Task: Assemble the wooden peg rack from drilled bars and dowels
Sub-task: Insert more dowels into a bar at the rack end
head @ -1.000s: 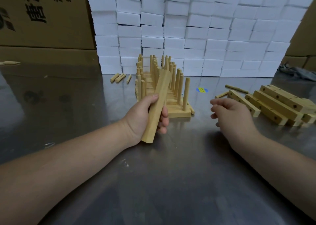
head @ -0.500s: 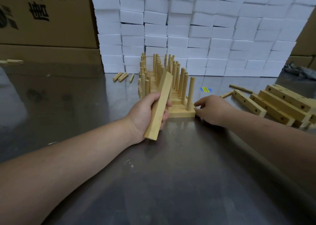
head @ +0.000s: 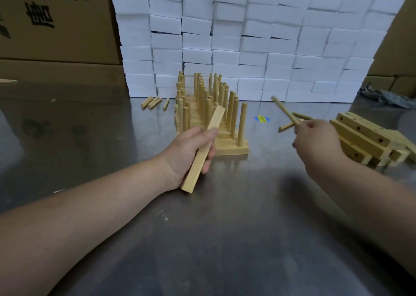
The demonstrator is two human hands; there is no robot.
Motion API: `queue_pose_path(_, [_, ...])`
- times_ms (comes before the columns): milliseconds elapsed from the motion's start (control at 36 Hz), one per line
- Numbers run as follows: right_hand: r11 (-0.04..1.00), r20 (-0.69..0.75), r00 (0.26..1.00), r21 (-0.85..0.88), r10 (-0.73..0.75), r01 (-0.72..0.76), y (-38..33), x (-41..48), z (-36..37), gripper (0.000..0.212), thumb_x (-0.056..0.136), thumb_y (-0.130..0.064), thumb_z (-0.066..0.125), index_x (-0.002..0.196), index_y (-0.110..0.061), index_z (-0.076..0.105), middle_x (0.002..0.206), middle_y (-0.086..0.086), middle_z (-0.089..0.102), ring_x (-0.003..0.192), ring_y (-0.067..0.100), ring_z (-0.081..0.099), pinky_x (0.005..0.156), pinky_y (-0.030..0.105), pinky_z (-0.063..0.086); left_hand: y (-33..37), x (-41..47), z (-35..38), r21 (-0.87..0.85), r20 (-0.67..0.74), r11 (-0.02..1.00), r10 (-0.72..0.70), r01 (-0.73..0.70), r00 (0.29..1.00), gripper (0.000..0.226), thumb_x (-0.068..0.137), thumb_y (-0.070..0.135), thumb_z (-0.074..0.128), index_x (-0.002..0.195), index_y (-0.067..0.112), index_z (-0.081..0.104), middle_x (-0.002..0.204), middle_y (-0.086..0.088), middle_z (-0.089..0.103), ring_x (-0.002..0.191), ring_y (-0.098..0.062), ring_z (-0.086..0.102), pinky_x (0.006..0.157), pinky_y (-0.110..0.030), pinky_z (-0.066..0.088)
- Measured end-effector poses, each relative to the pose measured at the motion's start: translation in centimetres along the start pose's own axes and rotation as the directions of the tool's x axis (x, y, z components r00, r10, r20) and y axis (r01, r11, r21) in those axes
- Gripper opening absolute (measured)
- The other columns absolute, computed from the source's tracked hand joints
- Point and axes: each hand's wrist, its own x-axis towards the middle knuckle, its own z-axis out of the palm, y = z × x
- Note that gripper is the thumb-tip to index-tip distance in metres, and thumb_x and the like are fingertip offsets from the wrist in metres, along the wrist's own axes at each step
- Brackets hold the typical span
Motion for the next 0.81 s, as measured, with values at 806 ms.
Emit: queue_pose_path(806, [0.933, 0.233, 0.905, 0.034, -0.356, 0.359, -1.7, -7.3, 0.1, 0.025, 0.093, -0.028, 0.047, 0.069, -0.036, 0.052, 0.055, -0.025, 0.053, 0.048, -0.003, 0.048, 0.046, 0.024, 0.03, 0.1, 0.3, -0.3, -0.089, 0.084, 0.995, -0.029, 0.036, 0.996, 0.038, 0.094, 0.016, 0.043, 0.131, 0.02, 0.049, 0.06, -0.007, 0.053, 0.044, -0.014, 0.051, 0.045, -0.023, 0.046])
